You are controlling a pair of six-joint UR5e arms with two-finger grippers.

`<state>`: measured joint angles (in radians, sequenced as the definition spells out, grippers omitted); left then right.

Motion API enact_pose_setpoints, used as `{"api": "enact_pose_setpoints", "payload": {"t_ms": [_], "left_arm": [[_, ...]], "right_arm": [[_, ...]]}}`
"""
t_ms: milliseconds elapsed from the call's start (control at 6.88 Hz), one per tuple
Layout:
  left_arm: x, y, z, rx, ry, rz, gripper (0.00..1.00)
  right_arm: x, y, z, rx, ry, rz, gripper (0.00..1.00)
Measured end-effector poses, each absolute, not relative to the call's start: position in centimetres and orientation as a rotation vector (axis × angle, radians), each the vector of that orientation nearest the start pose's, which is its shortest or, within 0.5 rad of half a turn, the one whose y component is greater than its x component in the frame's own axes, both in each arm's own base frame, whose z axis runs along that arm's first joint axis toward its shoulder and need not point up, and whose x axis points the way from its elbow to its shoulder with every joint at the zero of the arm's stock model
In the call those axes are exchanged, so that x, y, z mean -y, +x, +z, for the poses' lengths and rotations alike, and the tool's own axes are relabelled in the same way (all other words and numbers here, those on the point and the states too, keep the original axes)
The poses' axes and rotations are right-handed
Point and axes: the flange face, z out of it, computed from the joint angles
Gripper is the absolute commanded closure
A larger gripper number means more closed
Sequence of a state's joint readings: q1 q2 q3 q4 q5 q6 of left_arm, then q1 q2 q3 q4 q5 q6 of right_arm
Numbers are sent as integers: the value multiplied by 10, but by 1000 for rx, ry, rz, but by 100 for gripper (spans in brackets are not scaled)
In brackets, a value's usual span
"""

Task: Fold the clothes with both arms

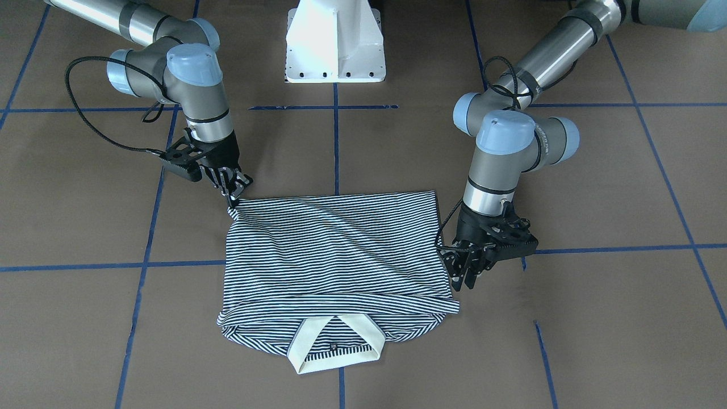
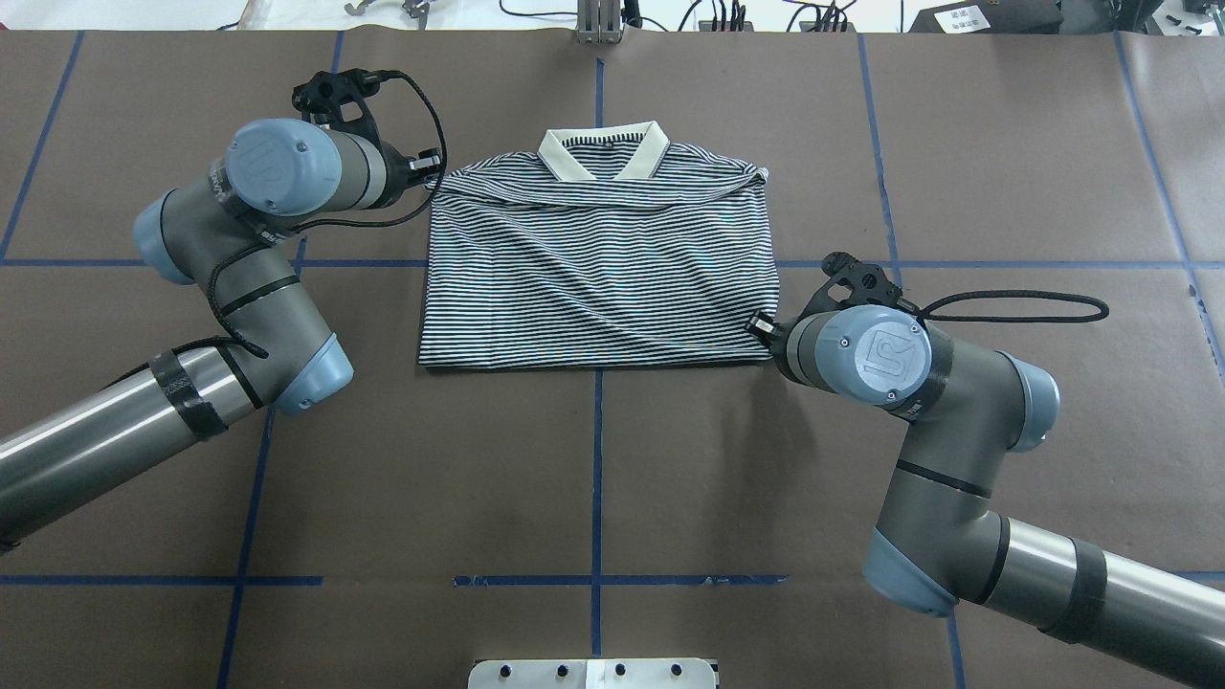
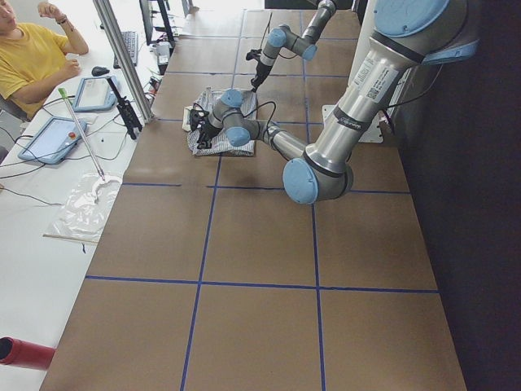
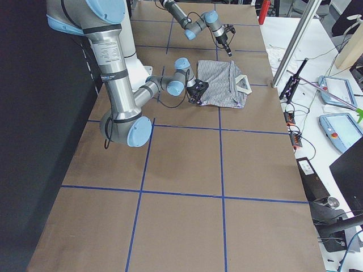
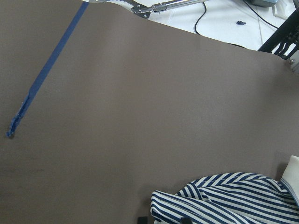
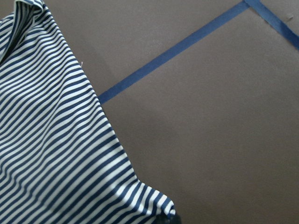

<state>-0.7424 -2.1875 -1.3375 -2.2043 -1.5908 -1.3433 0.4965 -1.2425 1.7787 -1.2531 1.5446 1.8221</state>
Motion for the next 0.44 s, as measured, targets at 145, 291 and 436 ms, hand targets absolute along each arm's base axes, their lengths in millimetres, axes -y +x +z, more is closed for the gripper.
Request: {"api": "enact_pose_setpoints", "payload": {"t_ms": [145,291,436], "left_arm": [[602,461,330,-918,462,-460,65],[602,461,329,-919,463,-461,65],[602,461,328,-921,463,-463,65]], "right_arm": [[398,-457,353,881,125,712,100],[371,-439,354,895,100,707,100],[330,-426,352,893,51,694,100]]}}
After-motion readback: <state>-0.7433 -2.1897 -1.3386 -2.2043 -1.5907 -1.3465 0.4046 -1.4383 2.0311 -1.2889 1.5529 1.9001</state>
